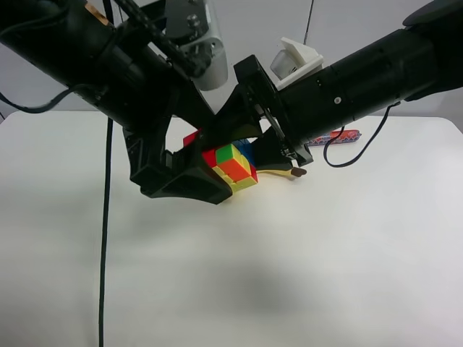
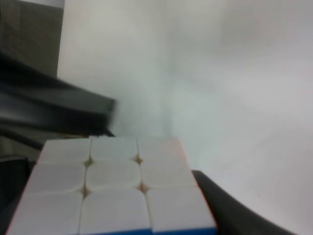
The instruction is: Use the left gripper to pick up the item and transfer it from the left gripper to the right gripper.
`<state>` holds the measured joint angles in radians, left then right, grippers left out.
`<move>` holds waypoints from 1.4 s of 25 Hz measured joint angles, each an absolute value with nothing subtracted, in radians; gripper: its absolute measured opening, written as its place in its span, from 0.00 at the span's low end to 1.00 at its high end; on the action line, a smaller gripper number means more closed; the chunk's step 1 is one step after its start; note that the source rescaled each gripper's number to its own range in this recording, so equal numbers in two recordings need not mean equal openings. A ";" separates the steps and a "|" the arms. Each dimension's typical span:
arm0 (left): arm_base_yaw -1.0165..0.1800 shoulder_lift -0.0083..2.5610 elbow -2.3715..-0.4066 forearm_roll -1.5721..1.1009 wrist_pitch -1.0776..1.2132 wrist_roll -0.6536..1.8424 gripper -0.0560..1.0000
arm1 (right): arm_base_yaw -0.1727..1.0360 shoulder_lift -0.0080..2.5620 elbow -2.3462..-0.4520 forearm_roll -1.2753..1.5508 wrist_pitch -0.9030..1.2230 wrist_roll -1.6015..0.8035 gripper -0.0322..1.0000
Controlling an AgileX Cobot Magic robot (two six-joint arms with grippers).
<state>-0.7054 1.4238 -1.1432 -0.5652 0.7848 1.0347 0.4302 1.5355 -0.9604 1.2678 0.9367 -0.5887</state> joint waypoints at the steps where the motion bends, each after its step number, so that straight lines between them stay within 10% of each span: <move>1: -0.705 1.411 -1.143 -0.560 0.785 1.031 0.98 | 0.430 1.536 -0.960 1.268 0.937 -0.589 0.03; 35: -0.705 1.072 -1.143 -0.147 1.169 0.587 0.98 | 0.430 1.536 -0.960 1.268 0.933 -0.589 0.03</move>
